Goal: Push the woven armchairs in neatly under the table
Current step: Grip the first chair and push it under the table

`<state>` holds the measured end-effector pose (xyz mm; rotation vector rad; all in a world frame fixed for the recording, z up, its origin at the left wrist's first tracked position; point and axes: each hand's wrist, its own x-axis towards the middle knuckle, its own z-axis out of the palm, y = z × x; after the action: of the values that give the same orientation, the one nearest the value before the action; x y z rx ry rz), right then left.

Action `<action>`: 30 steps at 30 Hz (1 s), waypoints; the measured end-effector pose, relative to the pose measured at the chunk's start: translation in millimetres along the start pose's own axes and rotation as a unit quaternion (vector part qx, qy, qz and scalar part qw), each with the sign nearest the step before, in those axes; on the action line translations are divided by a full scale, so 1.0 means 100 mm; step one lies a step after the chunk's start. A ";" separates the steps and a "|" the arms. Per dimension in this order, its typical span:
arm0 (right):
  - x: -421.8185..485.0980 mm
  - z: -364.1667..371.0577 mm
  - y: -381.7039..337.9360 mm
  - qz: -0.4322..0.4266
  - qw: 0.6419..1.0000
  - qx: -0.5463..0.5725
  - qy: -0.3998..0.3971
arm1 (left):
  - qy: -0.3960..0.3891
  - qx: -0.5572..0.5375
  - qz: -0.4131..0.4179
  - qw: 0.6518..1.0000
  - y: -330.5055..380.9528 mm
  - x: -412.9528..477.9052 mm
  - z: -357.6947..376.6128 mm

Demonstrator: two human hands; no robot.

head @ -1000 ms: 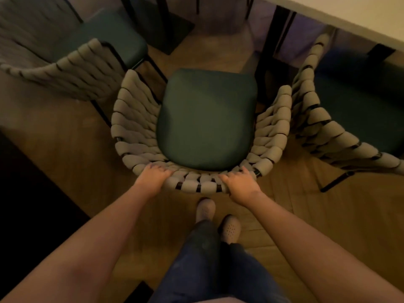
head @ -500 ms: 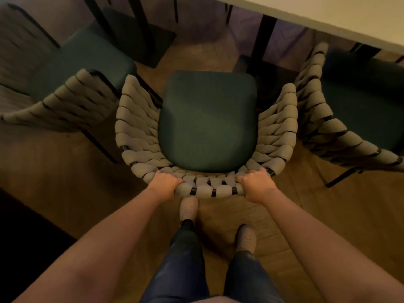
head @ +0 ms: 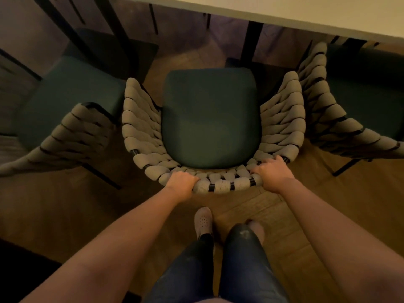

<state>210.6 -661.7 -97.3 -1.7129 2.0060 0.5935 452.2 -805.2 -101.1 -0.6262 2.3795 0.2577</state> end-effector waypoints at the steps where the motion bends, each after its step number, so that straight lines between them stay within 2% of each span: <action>1: 0.01 -0.01 -0.01 -0.003 1.000 -0.002 -0.003 | -0.004 -0.001 0.005 1.000 -0.03 0.00 -0.01; 3: 0.05 -0.02 -0.01 -0.015 1.000 -0.009 -0.007 | 0.000 -0.006 0.008 1.000 -0.06 0.01 0.00; 5: 0.06 -0.05 0.02 -0.027 0.999 -0.008 -0.045 | -0.005 -0.019 0.016 1.000 -0.07 0.02 0.01; 10: 0.07 -0.11 0.13 -0.031 0.988 0.085 -0.122 | -0.050 -0.071 0.031 0.996 -0.17 -0.02 -0.03; 12: 0.04 -0.12 0.15 -0.025 0.990 0.096 -0.103 | -0.057 -0.115 0.004 0.992 -0.29 -0.09 -0.08; 15: -0.03 -0.04 0.15 -0.033 0.991 0.120 -0.047 | 0.028 -0.118 -0.080 0.989 -0.50 -0.17 -0.03; 16: -0.04 -0.01 0.14 -0.020 0.985 0.168 -0.020 | 0.067 -0.107 -0.124 0.984 -0.56 -0.18 0.01; 18: -0.02 0.00 0.12 0.069 0.949 0.296 0.087 | 0.141 -0.130 -0.223 0.956 -0.67 -0.20 0.10; 20: 0.00 0.01 0.11 0.232 0.884 0.339 0.224 | 0.198 -0.218 -0.320 0.900 -0.69 -0.25 0.11; 21: 0.01 0.00 0.11 0.316 0.835 0.375 0.248 | 0.214 -0.284 -0.358 0.864 -0.67 -0.26 0.08; 22: 0.02 -0.04 0.11 0.387 0.769 0.455 0.230 | 0.226 -0.364 -0.386 0.817 -0.63 -0.26 0.05; 24: 0.06 -0.08 0.15 0.475 0.604 0.620 0.159 | 0.223 -0.527 -0.431 0.697 -0.57 -0.19 -0.01; 25: 0.08 -0.10 0.18 0.493 0.560 0.653 0.131 | 0.220 -0.592 -0.452 0.630 -0.56 -0.15 -0.04; 26: 0.10 -0.10 0.23 0.501 0.563 0.648 0.111 | 0.215 -0.642 -0.474 0.563 -0.58 -0.11 -0.06; 27: 0.12 -0.10 0.27 0.506 0.582 0.629 0.103 | 0.207 -0.672 -0.493 0.512 -0.62 -0.09 -0.07; 28: 0.13 -0.10 0.30 0.505 0.607 0.605 0.101 | 0.193 -0.686 -0.507 0.485 -0.66 -0.08 -0.08; 30: 0.13 -0.12 0.36 0.498 0.631 0.586 0.103 | 0.160 -0.691 -0.518 0.478 -0.71 -0.05 -0.09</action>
<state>172.9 -673.7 -93.8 0.1979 2.4025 -0.6439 486.6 -867.9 -92.9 -2.7855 0.9931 1.5704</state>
